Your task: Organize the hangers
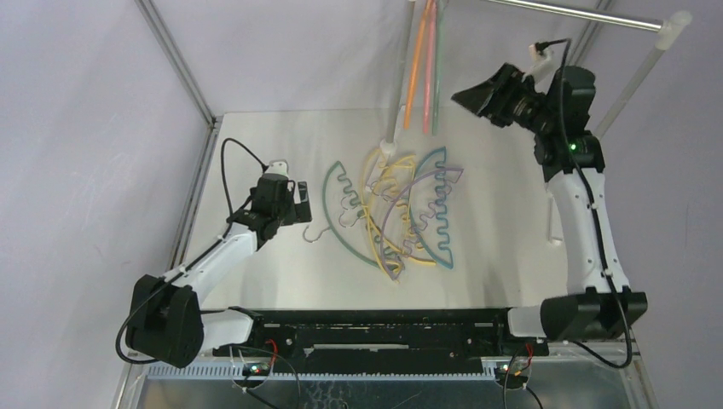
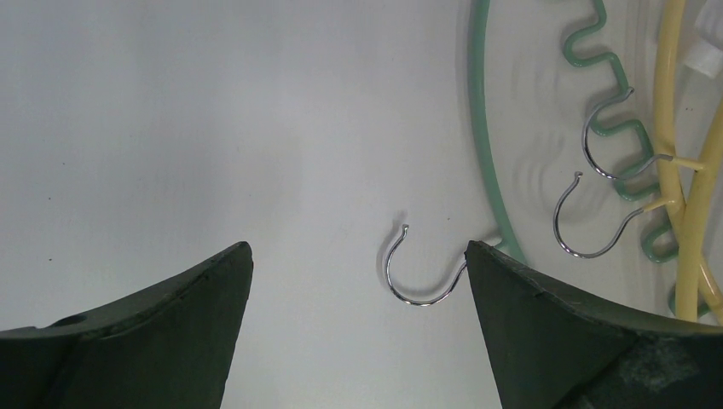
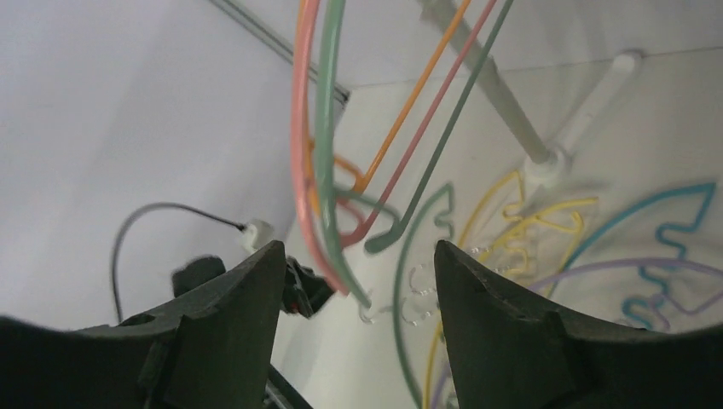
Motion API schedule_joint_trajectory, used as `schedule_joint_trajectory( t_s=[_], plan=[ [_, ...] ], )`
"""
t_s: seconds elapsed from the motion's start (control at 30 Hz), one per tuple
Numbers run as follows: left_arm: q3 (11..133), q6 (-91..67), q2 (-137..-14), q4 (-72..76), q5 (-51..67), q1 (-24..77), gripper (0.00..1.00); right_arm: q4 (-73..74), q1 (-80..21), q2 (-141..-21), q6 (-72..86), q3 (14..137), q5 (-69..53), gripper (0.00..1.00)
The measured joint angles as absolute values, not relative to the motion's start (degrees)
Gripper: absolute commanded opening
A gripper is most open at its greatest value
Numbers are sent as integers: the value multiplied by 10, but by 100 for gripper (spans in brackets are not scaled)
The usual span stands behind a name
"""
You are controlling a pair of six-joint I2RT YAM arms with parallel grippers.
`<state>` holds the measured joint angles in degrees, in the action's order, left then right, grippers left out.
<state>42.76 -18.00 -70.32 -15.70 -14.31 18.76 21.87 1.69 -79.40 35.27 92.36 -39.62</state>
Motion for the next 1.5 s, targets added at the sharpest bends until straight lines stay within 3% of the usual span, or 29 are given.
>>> schedule_joint_trajectory(
  t_s=[0.37, 0.73, 1.27, 1.5],
  plan=[
    [428, -182, -729, -151, -129, 188, 99, 387, -208, -594, 190, 704, -178, 70],
    [428, -196, -740, -138, -117, 187, 100, 427, -479, -680, 121, 663, -43, 66],
    [391, -211, -733, -114, -117, 181, 99, 346, -491, -899, 130, 678, -4, 59],
    [391, -215, -730, -110, -114, 181, 99, 340, -449, -978, 174, 716, 36, 52]
  ],
)
